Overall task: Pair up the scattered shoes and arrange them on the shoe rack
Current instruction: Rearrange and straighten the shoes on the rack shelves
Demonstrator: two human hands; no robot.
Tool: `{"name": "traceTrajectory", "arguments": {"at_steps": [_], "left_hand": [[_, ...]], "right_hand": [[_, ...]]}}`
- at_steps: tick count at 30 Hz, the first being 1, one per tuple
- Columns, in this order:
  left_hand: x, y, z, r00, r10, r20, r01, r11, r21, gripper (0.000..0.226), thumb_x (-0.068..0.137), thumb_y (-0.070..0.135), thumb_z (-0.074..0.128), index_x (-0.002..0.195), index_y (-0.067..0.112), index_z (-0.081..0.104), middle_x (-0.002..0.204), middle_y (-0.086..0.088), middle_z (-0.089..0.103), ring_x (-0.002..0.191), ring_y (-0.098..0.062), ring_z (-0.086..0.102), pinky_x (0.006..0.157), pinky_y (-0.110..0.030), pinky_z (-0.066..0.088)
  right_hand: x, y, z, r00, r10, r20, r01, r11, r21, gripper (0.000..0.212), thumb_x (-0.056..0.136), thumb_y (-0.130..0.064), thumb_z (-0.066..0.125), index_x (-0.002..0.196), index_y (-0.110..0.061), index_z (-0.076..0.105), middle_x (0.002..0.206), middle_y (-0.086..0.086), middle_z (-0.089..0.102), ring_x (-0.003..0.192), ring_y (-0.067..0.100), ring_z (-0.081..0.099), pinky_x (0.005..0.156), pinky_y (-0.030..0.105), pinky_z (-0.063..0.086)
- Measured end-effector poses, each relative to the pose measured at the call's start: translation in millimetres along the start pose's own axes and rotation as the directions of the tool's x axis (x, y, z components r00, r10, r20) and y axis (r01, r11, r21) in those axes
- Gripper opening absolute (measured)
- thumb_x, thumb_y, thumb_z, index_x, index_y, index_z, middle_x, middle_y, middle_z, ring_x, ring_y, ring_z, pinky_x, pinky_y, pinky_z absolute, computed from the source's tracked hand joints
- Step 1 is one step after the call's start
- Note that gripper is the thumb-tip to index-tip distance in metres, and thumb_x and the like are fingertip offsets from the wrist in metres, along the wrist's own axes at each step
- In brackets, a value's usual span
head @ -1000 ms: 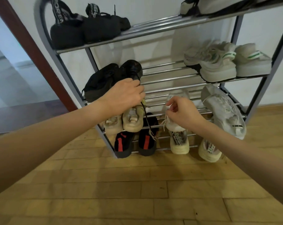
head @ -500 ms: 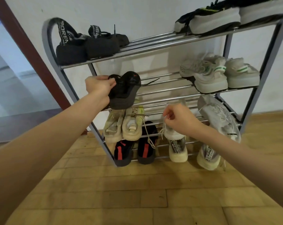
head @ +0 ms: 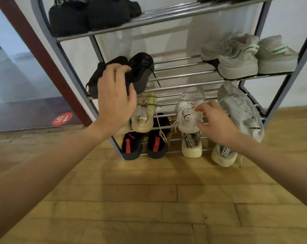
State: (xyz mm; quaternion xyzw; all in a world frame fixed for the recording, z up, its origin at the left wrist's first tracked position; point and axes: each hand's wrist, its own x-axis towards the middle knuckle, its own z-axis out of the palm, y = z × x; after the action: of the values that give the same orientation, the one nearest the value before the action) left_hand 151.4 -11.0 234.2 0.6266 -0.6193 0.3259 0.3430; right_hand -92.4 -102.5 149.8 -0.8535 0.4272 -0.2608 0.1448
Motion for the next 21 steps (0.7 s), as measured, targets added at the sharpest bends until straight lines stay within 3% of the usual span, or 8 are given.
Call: {"name": "traceTrajectory", "arguments": {"at_steps": [3,6,8,11,13,15,17,21], "left_hand": [[-31,15,16,0.967,0.254,0.026,-0.248,0.958,-0.143,0.024,0.086,0.005,0.057,0.108,-0.002,0.057,0.105,-0.021,0.057,0.088,-0.027,0.055,0.075,-0.036,0.047],[-55,26,47,0.844,0.476,0.245,-0.431,0.876,-0.217,0.024,0.090,0.007,0.054,0.112,-0.001,0.058,0.105,-0.017,0.059,0.092,-0.026,0.057,0.077,-0.034,0.050],[-63,36,66,0.811,0.417,0.411,-0.353,0.908,-0.225,0.033,0.090,0.016,0.057,0.120,0.003,0.056,0.114,-0.014,0.057,0.098,-0.024,0.057,0.079,-0.034,0.051],[-61,56,87,0.800,0.197,0.567,-0.098,0.975,-0.201,0.061,0.088,0.041,0.060,0.139,0.017,0.039,0.135,-0.008,0.044,0.115,-0.023,0.051,0.089,-0.036,0.050],[-56,68,98,0.749,0.098,0.655,0.066,0.973,-0.221,0.076,0.082,0.054,0.063,0.145,0.026,0.031,0.145,-0.007,0.032,0.124,-0.024,0.045,0.093,-0.031,0.043],[-53,75,111,0.667,0.041,0.744,0.238,0.934,-0.265,0.085,0.076,0.057,0.068,0.146,0.030,0.029,0.147,-0.008,0.029,0.129,-0.025,0.041,0.099,-0.032,0.039],[-52,80,125,0.616,0.015,0.788,0.322,0.907,-0.269,0.094,0.069,0.057,0.074,0.147,0.029,0.029,0.143,-0.008,0.039,0.129,-0.025,0.043,0.102,-0.034,0.039],[-51,86,140,0.622,-0.041,0.782,0.399,0.876,-0.270,0.096,0.065,0.047,0.081,0.146,0.023,0.035,0.139,-0.005,0.049,0.126,-0.024,0.048,0.101,-0.037,0.043]], "right_hand": [[-17,18,3,0.995,0.020,-0.097,-0.032,0.992,-0.119,0.042,0.081,-0.006,0.063,0.122,-0.004,0.056,0.122,0.020,0.049,0.115,0.039,0.044,0.096,0.044,0.039],[-29,34,1,0.980,0.082,-0.182,-0.119,0.971,-0.206,0.049,0.079,-0.007,0.064,0.127,-0.006,0.053,0.132,0.019,0.045,0.124,0.040,0.036,0.102,0.049,0.031],[-33,45,0,0.968,0.127,-0.215,-0.182,0.949,-0.259,0.054,0.078,-0.009,0.065,0.130,-0.006,0.050,0.135,0.019,0.044,0.127,0.040,0.034,0.104,0.050,0.027],[-38,59,-2,0.960,0.171,-0.222,-0.239,0.914,-0.329,0.057,0.076,-0.011,0.065,0.130,-0.007,0.047,0.135,0.018,0.043,0.128,0.040,0.035,0.106,0.052,0.025],[-44,68,-2,0.952,0.223,-0.210,-0.290,0.877,-0.383,0.062,0.074,-0.013,0.065,0.132,-0.007,0.044,0.139,0.020,0.039,0.131,0.042,0.032,0.106,0.052,0.023],[-50,74,-2,0.935,0.295,-0.195,-0.352,0.836,-0.422,0.061,0.076,-0.020,0.065,0.131,-0.008,0.042,0.143,0.023,0.033,0.134,0.045,0.027,0.106,0.054,0.023],[-54,81,-3,0.912,0.376,-0.167,-0.411,0.831,-0.375,0.056,0.079,-0.027,0.065,0.128,-0.012,0.043,0.141,0.024,0.032,0.130,0.047,0.032,0.104,0.056,0.029],[-58,95,-5,0.919,0.385,-0.087,-0.394,0.893,-0.216,0.062,0.076,-0.036,0.074,0.127,-0.017,0.045,0.137,0.019,0.032,0.121,0.048,0.041,0.097,0.056,0.043]]}}
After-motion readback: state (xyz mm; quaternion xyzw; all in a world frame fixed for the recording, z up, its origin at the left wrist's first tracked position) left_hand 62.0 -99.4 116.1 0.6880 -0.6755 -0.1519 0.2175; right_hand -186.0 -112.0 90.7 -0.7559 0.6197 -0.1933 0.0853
